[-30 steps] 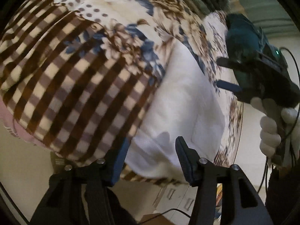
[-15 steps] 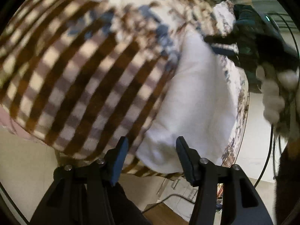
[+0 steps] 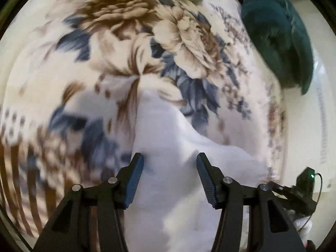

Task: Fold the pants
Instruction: 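Grasp the white pants edge with the right gripper and lift it over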

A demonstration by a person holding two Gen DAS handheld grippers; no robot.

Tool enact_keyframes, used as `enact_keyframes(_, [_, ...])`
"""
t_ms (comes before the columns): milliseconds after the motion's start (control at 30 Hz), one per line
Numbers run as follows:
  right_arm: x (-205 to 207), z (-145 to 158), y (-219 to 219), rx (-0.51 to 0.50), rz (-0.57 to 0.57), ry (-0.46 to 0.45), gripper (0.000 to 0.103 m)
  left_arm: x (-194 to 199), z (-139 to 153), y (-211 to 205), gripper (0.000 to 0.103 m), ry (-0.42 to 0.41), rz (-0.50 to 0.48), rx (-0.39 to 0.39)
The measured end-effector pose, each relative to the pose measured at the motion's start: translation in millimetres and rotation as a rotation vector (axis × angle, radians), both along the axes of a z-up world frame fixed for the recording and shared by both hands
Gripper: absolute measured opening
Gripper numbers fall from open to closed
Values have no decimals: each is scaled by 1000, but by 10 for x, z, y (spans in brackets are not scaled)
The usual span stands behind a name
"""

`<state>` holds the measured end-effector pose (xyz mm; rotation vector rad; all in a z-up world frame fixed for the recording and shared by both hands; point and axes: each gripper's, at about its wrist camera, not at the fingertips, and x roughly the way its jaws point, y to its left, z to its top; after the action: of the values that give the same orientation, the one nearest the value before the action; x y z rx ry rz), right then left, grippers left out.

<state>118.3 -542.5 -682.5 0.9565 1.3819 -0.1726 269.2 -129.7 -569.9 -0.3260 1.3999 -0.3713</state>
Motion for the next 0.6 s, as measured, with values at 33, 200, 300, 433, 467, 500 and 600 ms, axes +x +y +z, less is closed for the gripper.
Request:
enact_keyframes(33, [-36, -130, -72, 70, -19, -26, 79, 48, -44, -12, 50, -7, -6, 12])
enact_keyframes(200, [54, -439, -68, 193, -30, -119, 75, 61, -93, 113, 40, -33, 19, -10])
enact_keyframes(300, [186, -445, 100, 135, -19, -125, 17, 45, -87, 164, 39, -33, 25, -12])
enact_keyframes(433, [334, -101, 255, -9, -6, -179, 11, 68, -68, 153, 37, -35, 18, 15])
enact_keyframes(467, [341, -12, 235, -37, -14, -196, 10, 74, -73, 160, 37, -35, 18, 14])
enact_keyframes(500, [348, 34, 191, -45, -14, -195, 10, 81, -85, 167, 37, -33, 18, 9])
enact_keyframes(600, [445, -76, 212, -78, 25, -134, 10, 87, -93, 154, 37, -31, 16, 6])
